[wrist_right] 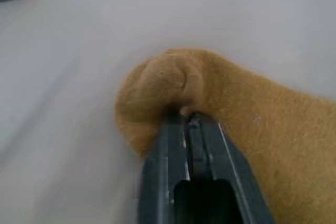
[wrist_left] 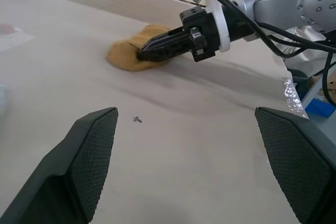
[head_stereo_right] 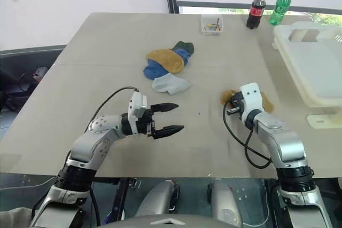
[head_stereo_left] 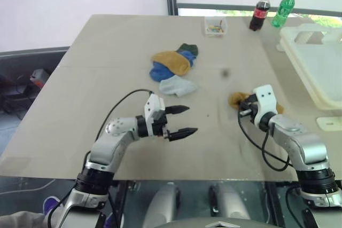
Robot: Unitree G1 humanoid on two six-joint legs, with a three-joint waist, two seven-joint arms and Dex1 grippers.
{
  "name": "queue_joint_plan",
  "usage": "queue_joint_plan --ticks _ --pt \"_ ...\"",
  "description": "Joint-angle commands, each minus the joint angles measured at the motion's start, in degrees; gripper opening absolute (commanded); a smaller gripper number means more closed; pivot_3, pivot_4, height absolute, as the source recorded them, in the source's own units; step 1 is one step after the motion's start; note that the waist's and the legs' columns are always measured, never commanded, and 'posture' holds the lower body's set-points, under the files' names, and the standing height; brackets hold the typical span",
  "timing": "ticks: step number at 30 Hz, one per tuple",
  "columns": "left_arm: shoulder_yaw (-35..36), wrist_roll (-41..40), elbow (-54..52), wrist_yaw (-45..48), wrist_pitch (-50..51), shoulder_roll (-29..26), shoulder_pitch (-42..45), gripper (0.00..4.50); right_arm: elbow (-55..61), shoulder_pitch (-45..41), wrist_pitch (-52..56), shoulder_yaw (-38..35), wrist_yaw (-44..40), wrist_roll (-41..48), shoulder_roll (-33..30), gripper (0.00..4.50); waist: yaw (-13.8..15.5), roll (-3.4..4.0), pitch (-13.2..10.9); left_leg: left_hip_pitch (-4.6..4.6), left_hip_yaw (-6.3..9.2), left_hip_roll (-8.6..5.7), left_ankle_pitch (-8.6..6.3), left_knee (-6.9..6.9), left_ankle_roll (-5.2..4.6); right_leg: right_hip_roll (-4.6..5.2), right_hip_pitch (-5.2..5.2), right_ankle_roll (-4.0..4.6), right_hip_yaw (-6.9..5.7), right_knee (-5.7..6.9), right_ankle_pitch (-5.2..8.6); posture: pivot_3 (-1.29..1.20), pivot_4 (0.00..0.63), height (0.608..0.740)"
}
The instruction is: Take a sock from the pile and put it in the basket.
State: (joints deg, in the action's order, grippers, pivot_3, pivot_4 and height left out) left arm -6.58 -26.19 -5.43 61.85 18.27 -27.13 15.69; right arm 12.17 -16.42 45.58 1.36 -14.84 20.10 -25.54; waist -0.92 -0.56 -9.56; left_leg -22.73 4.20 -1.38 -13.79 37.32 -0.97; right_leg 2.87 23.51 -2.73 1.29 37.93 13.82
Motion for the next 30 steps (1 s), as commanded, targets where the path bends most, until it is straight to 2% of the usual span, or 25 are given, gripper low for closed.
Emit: queue_joint_plan --ticks 1,9,15,19,20,21,26,30 --pt "1.6 -0.9 -2.8 -1.0 0.0 -0.3 -0.5 4.50 1.9 0.8 3.7 1.1 -4.6 3.0 0.3 0.08 -0.1 0.00 0.0 0.00 0.00 0.01 0.00 0.00 0.00 -0.01 0.00 0.00 0.00 0.00 0.00 0.00 0.150 0.740" --pt "2.5 -1.7 -3.8 -1.3 0.7 -1.5 -1.9 4.50 16.9 -0.1 17.4 0.9 -11.0 18.2 2.8 0.08 -0.1 0.01 0.0 -0.03 0.04 0.03 0.00 -0.01 0.00 0.00 0.02 0.00 -0.01 0.00 0.00 0.00 0.150 0.740" --pt "2.3 -0.8 -3.5 -1.1 -0.2 -2.6 -2.4 4.50 20.6 0.6 18.9 2.9 -8.3 18.0 3.3 0.08 0.2 0.01 0.0 -0.05 0.13 0.00 0.00 0.00 0.00 0.02 0.01 0.01 -0.12 -0.01 0.01 0.00 0.150 0.740" --pt "2.0 -0.5 -2.9 -1.7 0.1 -2.4 -1.9 4.50 24.3 1.8 19.2 2.1 -6.7 18.8 3.3 1.28 0.1 0.01 0.0 -0.06 0.11 -0.02 0.00 0.00 0.00 0.06 0.01 0.00 -0.10 -0.03 0.00 0.00 0.150 0.740" --pt "1.9 -0.5 -2.8 -2.0 0.4 -2.3 -1.7 4.50 25.3 1.9 19.4 1.9 -6.3 18.8 3.0 1.84 0.1 0.01 0.0 -0.06 0.11 -0.02 0.00 0.00 0.00 0.05 0.02 0.00 -0.10 -0.02 0.00 0.00 0.150 0.740" --pt "1.8 -0.5 -2.7 -2.3 0.7 -2.1 -1.6 4.50 26.3 2.1 19.7 1.6 -6.1 19.1 2.6 2.16 0.1 0.01 0.0 -0.06 0.11 -0.01 0.00 0.00 0.00 0.05 0.02 0.00 -0.10 -0.02 0.00 0.00 0.150 0.740" --pt "0.7 0.7 -2.6 -4.0 2.1 -1.6 -1.4 4.50 30.4 2.8 19.7 -2.2 -6.9 21.1 -0.6 2.16 0.1 0.00 0.0 -0.06 0.11 -0.02 0.00 0.00 0.00 0.05 0.02 0.00 -0.10 -0.02 0.01 0.00 0.150 0.740" --pt "-0.9 3.8 -1.2 -6.3 2.2 -1.0 -1.0 4.50 23.8 1.8 14.9 -1.5 -5.0 12.5 -6.1 2.16 0.1 -0.01 0.0 -0.06 0.11 -0.05 0.00 0.00 0.00 0.06 0.00 -0.01 -0.11 -0.04 0.00 0.00 0.150 0.740"
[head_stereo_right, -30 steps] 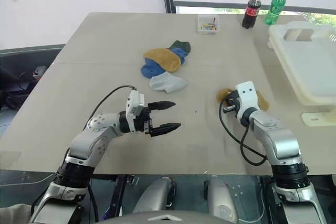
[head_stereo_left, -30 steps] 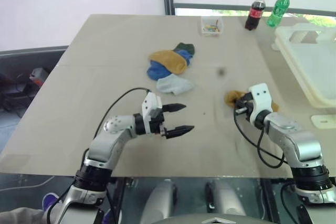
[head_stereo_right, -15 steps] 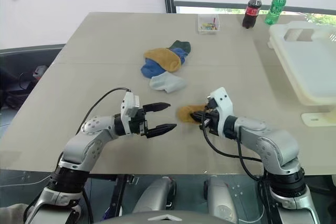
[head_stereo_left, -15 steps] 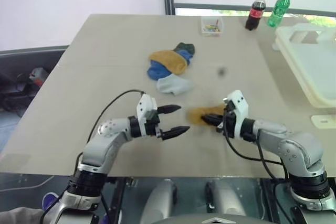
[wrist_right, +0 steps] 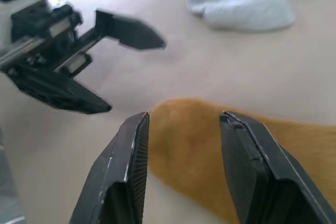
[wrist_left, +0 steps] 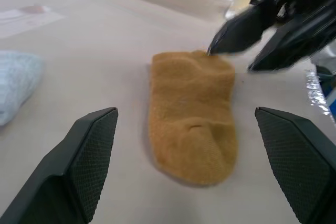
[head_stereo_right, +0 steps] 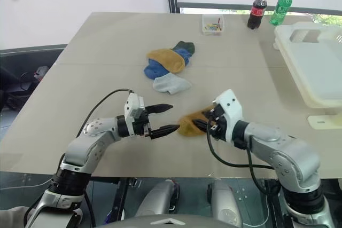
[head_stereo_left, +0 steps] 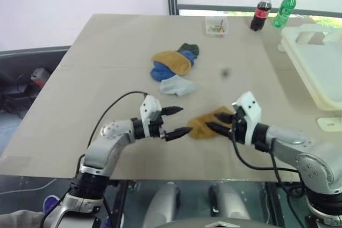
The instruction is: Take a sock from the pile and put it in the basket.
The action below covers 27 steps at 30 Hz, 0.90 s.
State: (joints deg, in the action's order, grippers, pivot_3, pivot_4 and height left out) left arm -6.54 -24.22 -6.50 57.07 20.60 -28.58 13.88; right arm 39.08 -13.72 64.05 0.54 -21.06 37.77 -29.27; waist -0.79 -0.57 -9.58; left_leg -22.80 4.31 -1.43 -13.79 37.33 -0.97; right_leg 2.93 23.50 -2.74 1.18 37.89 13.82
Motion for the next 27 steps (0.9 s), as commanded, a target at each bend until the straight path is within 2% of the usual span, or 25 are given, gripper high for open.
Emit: queue_joint_plan --ticks 1,4,5,7,10,13,15,21,27 --pt "-1.9 3.0 0.3 -2.3 0.2 0.7 1.0 4.50 -5.6 -0.8 -5.5 0.4 0.2 -6.8 -3.8 2.16 0.0 -0.01 0.0 0.01 -0.01 -0.01 0.00 0.00 0.00 0.00 0.00 0.00 0.00 0.00 0.00 0.00 0.150 0.740" --pt "-4.0 4.8 1.3 -3.7 1.8 1.6 1.4 4.50 -11.5 -1.1 -8.9 2.6 -2.1 -10.2 -5.8 2.16 0.0 -0.01 0.0 0.00 -0.01 -0.01 0.00 0.00 0.00 -0.02 0.01 0.00 0.00 0.02 0.00 0.00 0.150 0.740" --pt "-4.8 5.1 1.3 -3.7 2.4 1.8 1.5 4.09 -12.9 -1.2 -9.2 3.5 -2.7 -11.0 -6.2 2.23 -0.1 -0.01 0.0 -0.01 -0.01 0.00 0.00 -0.01 0.00 -0.02 0.02 0.01 0.00 0.03 0.00 0.00 0.150 0.740" --pt "-5.5 5.4 1.3 -4.6 3.5 2.8 1.9 3.82 -14.7 -0.9 -9.6 4.3 -4.0 -11.6 -6.6 2.23 -0.1 -0.01 0.0 0.01 -0.04 0.02 0.00 -0.02 0.00 -0.03 0.02 0.01 0.04 0.03 0.00 0.00 0.150 0.740" --pt "-5.8 5.2 1.0 -5.0 4.5 3.6 2.2 2.59 -15.5 0.0 -10.1 4.8 -5.6 -12.0 -6.8 1.47 -0.1 -0.01 0.0 0.00 -0.05 0.01 0.00 -0.01 0.00 -0.01 0.02 0.00 0.04 0.03 0.00 0.00 0.150 0.740" --pt "-5.7 4.7 0.3 -4.7 5.2 3.6 1.9 1.19 -13.7 1.4 -9.3 3.7 -6.4 -11.1 -6.7 0.05 0.0 -0.01 0.0 0.00 -0.03 0.02 0.00 -0.01 0.00 -0.02 0.01 0.00 0.04 0.03 0.00 0.00 0.150 0.740" --pt "-5.1 3.4 -1.1 -3.5 5.8 2.9 1.2 0.18 -11.1 3.2 -7.6 1.8 -6.0 -9.9 -6.7 0.00 0.0 -0.01 0.0 0.00 -0.01 0.01 0.00 -0.01 0.00 -0.02 0.01 0.00 0.02 0.03 0.00 0.00 0.150 0.740" --pt "-5.0 0.5 -3.4 1.8 6.9 0.1 0.4 0.08 -0.2 11.5 -1.7 -5.0 -2.4 -6.3 -5.6 0.00 0.1 -0.01 0.0 -0.05 0.04 0.01 0.00 -0.01 0.00 0.03 0.02 0.00 -0.03 0.02 0.00 0.00 0.150 0.740" --pt "-6.9 0.6 -2.6 2.0 8.6 2.2 4.2 0.08 1.4 14.6 -0.4 -8.8 2.9 -8.2 -3.0 0.00 0.1 -0.01 0.0 -0.03 0.01 0.00 0.00 0.06 0.00 0.02 0.00 -0.01 -0.02 0.04 0.00 0.00 0.150 0.740"
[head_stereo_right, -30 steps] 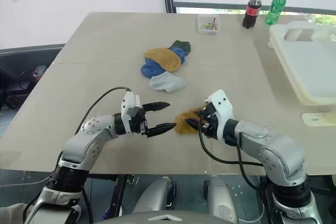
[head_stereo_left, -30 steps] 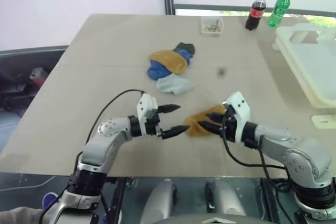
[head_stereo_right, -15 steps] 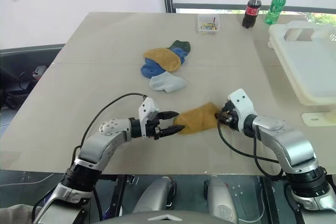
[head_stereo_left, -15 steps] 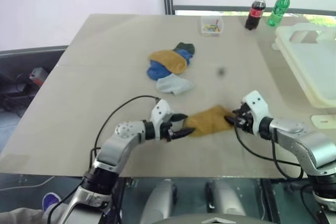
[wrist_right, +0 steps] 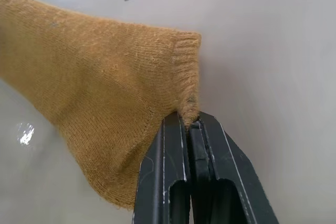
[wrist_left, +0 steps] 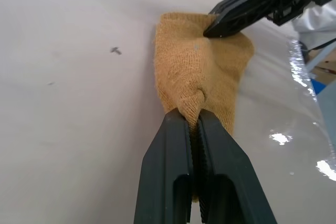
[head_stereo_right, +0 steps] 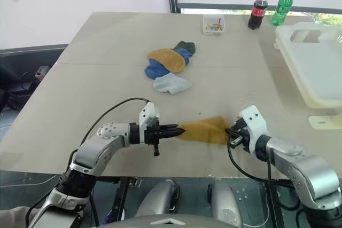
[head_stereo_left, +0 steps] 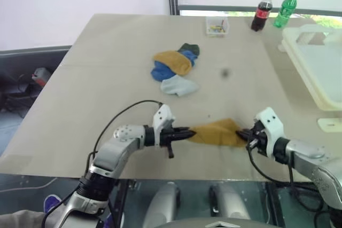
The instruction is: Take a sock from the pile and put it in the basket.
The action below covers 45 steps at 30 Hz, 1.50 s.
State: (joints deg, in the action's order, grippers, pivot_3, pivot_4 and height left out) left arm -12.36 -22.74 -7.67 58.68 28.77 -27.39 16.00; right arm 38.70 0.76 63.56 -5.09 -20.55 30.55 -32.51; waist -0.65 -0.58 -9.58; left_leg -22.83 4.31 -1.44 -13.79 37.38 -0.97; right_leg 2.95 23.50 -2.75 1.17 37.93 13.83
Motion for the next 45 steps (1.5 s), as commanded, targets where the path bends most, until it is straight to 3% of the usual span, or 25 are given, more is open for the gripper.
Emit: queue_joint_plan --ticks 1,7,14,15,19,24,31,34,36,39,42,45 --pt "-1.4 -0.4 -0.7 0.4 0.4 1.5 2.9 0.08 1.4 0.2 -0.1 -3.6 2.7 -1.4 0.2 0.00 0.0 0.00 0.0 0.00 0.00 0.00 0.00 0.02 0.00 -0.01 -0.01 0.00 0.00 0.00 0.00 0.00 0.150 0.740" --pt "-4.4 2.9 6.7 0.5 -2.7 5.4 8.1 0.08 -2.0 1.5 -3.3 -5.9 1.8 -3.6 -2.1 0.00 -0.1 0.00 0.0 0.00 -0.01 -0.03 0.00 0.01 0.00 -0.04 -0.02 0.00 0.00 0.01 0.00 0.00 0.150 0.740" --pt "-4.9 4.7 12.1 -0.5 -4.1 8.2 8.9 0.08 -4.5 0.1 -6.9 -2.6 -1.2 -5.0 -4.4 0.00 -0.2 0.00 0.0 0.02 -0.05 0.00 0.00 0.01 0.00 -0.06 -0.01 0.00 0.05 0.01 0.00 0.00 0.150 0.740" --pt "-4.9 4.5 12.2 -0.4 -3.6 8.3 8.8 0.73 -4.8 0.1 -7.4 -2.4 -1.7 -5.0 -4.6 0.31 -0.2 0.00 0.0 0.02 -0.06 0.00 0.00 0.02 0.00 -0.06 -0.02 0.00 0.05 0.00 0.00 0.00 0.150 0.740" --pt "-2.7 5.7 10.9 -2.7 -6.8 7.3 6.9 2.01 -3.5 0.1 -8.9 -3.5 -3.0 -4.6 -5.0 1.65 -0.2 0.00 0.0 0.02 -0.04 0.00 0.00 0.01 0.00 -0.06 -0.01 0.00 0.04 0.01 0.00 0.00 0.150 0.740" --pt "3.7 9.8 5.3 -12.1 -14.5 5.3 2.8 2.98 -1.0 -3.9 -13.4 -9.4 -6.0 0.8 -2.7 1.73 -0.4 0.01 0.0 0.06 -0.09 0.06 0.00 -0.01 0.00 -0.06 0.01 0.00 0.14 0.02 -0.01 0.00 0.150 0.740" --pt "6.7 19.6 13.7 -29.0 -16.3 7.7 12.5 2.98 -1.8 -8.9 -23.2 -4.8 -10.4 -0.9 -2.1 1.73 1.3 -0.06 0.0 0.05 0.12 -0.08 0.00 0.11 0.00 -0.01 -0.15 -0.06 -0.13 -0.02 -0.04 0.00 0.150 0.740" --pt "6.9 19.3 17.3 -29.4 -17.5 8.8 15.7 3.08 -3.3 -9.2 -26.2 -3.2 -10.8 -2.8 -1.9 2.51 1.3 -0.06 0.0 0.03 0.11 -0.22 0.00 0.11 0.00 0.02 -0.16 -0.08 -0.12 -0.05 -0.06 0.00 0.150 0.740" --pt "6.2 18.3 17.3 -26.8 -16.2 8.5 15.2 3.08 -3.9 -9.1 -28.1 -2.0 -11.2 -4.4 -2.3 3.64 1.2 -0.06 0.0 0.03 0.10 -0.22 0.00 0.10 0.00 0.08 -0.15 -0.09 -0.10 -0.04 -0.06 0.00 0.150 0.740" --pt "5.0 17.2 15.0 -23.5 -14.8 7.8 12.4 3.08 -4.1 -8.8 -27.6 0.3 -12.4 -5.4 -3.7 4.45 0.6 -0.05 0.0 0.02 0.07 -0.20 0.00 0.05 0.01 0.10 -0.10 -0.08 -0.05 -0.04 -0.06 0.00 0.150 0.740" --pt "4.6 16.9 12.8 -22.0 -13.6 7.3 10.2 3.08 -4.2 -7.2 -25.9 5.9 -12.7 -7.5 -4.5 4.45 0.0 -0.07 0.0 0.00 0.08 -0.17 0.00 0.02 0.01 0.09 -0.05 -0.08 -0.05 -0.02 -0.06 0.00 0.150 0.740" --pt "4.8 15.7 11.0 -19.6 -12.2 6.6 8.9 3.08 -4.7 -6.4 -20.8 6.8 -9.6 -4.7 -0.3 4.45 0.0 -0.07 0.0 0.00 0.13 -0.09 0.00 0.02 0.01 0.06 -0.05 -0.07 -0.10 0.03 -0.06 0.00 0.150 0.740"
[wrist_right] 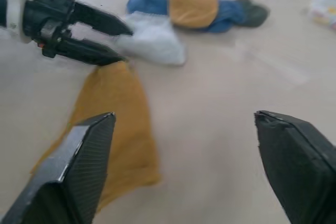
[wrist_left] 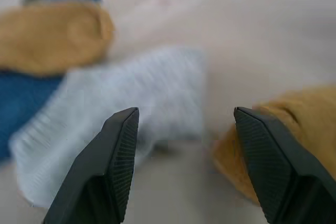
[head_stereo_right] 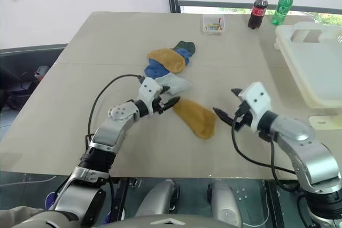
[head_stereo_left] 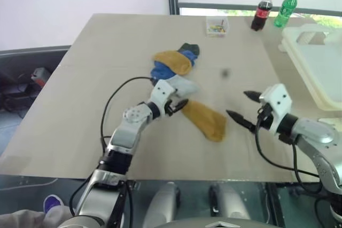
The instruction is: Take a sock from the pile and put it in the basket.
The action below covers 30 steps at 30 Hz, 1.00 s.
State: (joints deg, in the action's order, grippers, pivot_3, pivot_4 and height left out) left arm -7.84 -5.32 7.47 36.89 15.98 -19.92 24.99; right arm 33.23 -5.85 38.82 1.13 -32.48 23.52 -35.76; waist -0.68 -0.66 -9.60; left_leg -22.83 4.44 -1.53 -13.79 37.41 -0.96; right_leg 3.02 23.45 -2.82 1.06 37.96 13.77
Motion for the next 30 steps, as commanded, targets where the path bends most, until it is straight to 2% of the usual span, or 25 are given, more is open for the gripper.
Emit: queue_joint_plan --ticks 1,7,8,10,13,20,21,22,30 --pt "0.4 -2.6 -4.6 3.5 1.6 -1.4 -0.3 3.08 0.3 0.3 5.8 0.5 3.3 3.5 4.4 4.45 0.0 0.01 0.0 0.01 -0.02 0.00 0.00 0.00 0.00 0.00 0.01 0.00 0.02 0.02 0.00 0.00 0.150 0.740" --pt "0.2 -4.6 -6.4 7.5 4.7 -3.6 -1.2 3.08 -2.3 1.0 12.3 1.5 4.5 5.1 6.7 4.45 0.0 0.00 0.0 0.01 -0.03 -0.03 0.00 0.05 0.00 0.01 -0.02 0.00 0.05 0.00 0.00 0.00 0.150 0.740" --pt "0.1 -5.1 -7.1 8.2 5.5 -4.0 -1.7 3.08 -2.9 0.9 12.7 1.8 4.7 4.6 6.4 3.89 0.0 0.00 0.0 0.01 -0.02 -0.02 0.00 0.04 0.00 0.00 -0.01 0.00 0.03 0.00 0.00 0.00 0.150 0.740" --pt "-0.2 -5.6 -8.6 9.1 6.6 -4.8 -2.3 3.08 -3.1 0.8 13.2 1.8 4.4 4.1 5.3 3.20 0.0 0.01 0.0 0.01 -0.02 -0.02 0.00 0.03 0.00 0.00 0.00 0.00 0.03 0.01 0.00 0.00 0.150 0.740" --pt "-0.5 -6.5 -11.6 9.9 8.5 -5.2 -3.6 3.08 -3.1 1.2 13.0 0.5 2.7 3.9 2.3 1.64 0.0 0.01 0.0 0.01 -0.03 -0.02 0.00 0.02 0.00 0.02 0.00 0.00 0.04 0.00 0.00 0.00 0.150 0.740" --pt "-1.2 -5.8 -13.7 8.3 9.7 -5.1 -4.5 3.08 -9.6 1.5 -1.2 7.8 -6.5 -6.8 -10.0 1.64 0.0 -0.01 0.0 0.07 -0.02 -0.04 0.00 0.03 -0.01 0.01 -0.08 -0.01 -0.01 -0.04 0.01 0.00 0.150 0.740" --pt "-1.1 -5.3 -12.8 7.7 9.5 -5.1 -4.1 3.08 -11.3 0.7 -3.1 8.2 -7.5 -7.7 -10.6 1.09 0.0 -0.01 0.0 0.10 -0.03 -0.04 0.00 0.03 0.00 0.01 -0.11 -0.02 -0.01 -0.04 0.01 0.00 0.150 0.740" --pt "-0.9 -4.8 -11.4 7.1 9.2 -5.2 -3.3 3.08 -13.5 -0.4 -5.1 8.6 -8.5 -8.9 -11.3 0.78 0.0 -0.01 0.0 0.15 -0.02 -0.03 0.00 0.03 -0.01 0.01 -0.15 -0.02 -0.01 -0.04 0.01 0.00 0.150 0.740" --pt "0.8 -3.3 8.3 5.9 5.7 -4.0 8.6 3.08 -28.7 -9.2 -16.3 11.1 -14.9 -15.8 -13.2 0.78 0.1 -0.05 0.0 0.32 0.00 -0.11 0.00 0.45 -0.01 0.01 -0.61 -0.11 -0.25 -0.10 -0.03 0.00 0.150 0.740"
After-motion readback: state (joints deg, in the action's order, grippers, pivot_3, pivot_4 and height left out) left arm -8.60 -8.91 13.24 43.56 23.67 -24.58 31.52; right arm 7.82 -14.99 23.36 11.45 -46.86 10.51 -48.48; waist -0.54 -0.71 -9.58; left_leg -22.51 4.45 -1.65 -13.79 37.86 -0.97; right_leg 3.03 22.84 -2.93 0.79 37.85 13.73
